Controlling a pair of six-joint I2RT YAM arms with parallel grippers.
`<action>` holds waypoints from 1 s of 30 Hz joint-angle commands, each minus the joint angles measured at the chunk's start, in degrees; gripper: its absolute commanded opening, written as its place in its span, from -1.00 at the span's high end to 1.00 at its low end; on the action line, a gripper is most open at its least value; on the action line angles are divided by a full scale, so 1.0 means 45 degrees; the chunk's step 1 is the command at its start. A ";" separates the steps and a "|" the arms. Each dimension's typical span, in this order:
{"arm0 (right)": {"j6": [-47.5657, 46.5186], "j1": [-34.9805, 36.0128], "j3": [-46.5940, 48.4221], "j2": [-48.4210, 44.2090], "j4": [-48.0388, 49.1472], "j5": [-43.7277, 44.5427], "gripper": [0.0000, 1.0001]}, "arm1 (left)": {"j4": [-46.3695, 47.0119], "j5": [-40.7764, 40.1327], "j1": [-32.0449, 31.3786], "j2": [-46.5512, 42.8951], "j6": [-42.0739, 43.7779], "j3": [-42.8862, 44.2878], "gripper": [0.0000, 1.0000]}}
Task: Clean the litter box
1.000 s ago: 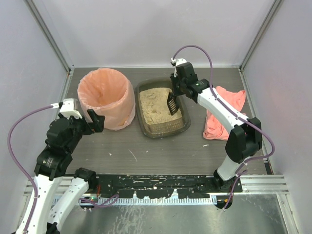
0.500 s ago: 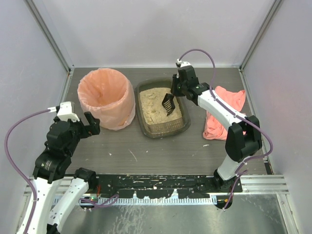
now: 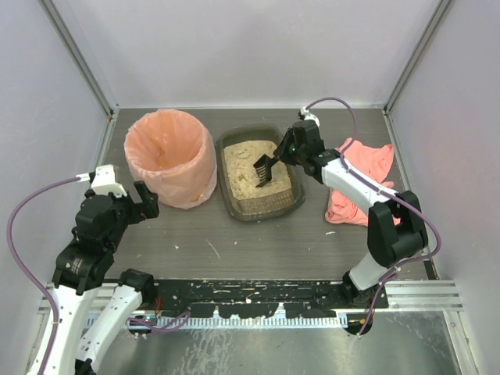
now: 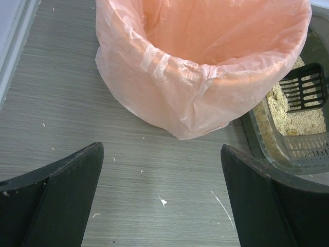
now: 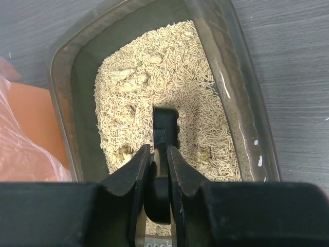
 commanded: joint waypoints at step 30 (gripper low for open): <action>0.4197 -0.0531 -0.4161 -0.1438 0.4309 -0.0837 0.98 | 0.0180 -0.0199 0.0057 -0.0057 -0.0122 0.0224 -0.96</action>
